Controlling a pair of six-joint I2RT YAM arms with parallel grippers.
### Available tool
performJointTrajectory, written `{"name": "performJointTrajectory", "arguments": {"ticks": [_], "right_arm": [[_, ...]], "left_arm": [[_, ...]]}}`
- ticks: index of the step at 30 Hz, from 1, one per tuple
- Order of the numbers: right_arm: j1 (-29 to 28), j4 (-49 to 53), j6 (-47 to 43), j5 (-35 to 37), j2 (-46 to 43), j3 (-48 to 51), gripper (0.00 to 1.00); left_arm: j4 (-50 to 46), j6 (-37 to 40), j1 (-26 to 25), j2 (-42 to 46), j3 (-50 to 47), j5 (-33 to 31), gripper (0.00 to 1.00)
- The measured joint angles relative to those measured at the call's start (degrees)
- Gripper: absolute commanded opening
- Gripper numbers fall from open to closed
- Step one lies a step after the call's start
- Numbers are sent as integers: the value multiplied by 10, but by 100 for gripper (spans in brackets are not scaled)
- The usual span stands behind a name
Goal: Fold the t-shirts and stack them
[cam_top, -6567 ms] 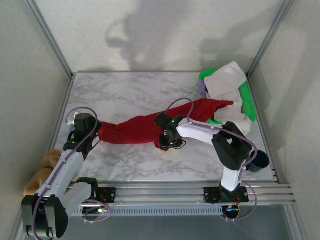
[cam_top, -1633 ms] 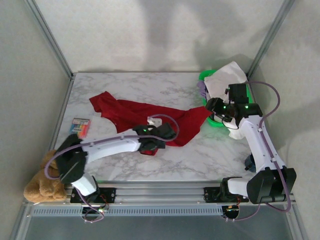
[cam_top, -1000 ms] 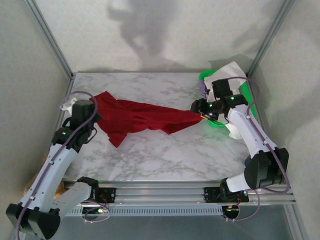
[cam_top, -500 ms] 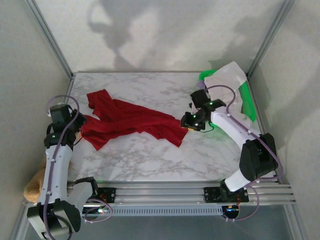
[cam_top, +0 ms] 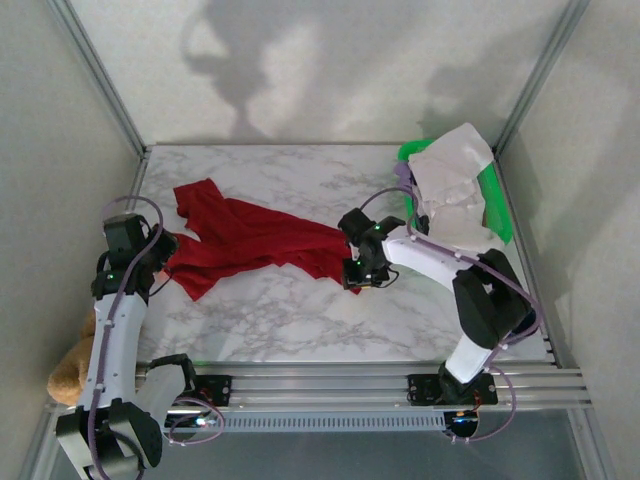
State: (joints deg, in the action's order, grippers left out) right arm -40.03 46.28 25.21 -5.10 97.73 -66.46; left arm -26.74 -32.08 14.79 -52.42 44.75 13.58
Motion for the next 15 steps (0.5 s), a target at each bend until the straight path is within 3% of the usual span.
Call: {"name": "performJointTrajectory", "arguments": {"ticks": [12,15], "right_arm": [[0,-37,-6,19,73,-1,33],[0,-30,-3,21,85,-9,21]], "left_arm": [[0,0,0,0,0,8,0],[0,0,0,0,-1,8,0]]}}
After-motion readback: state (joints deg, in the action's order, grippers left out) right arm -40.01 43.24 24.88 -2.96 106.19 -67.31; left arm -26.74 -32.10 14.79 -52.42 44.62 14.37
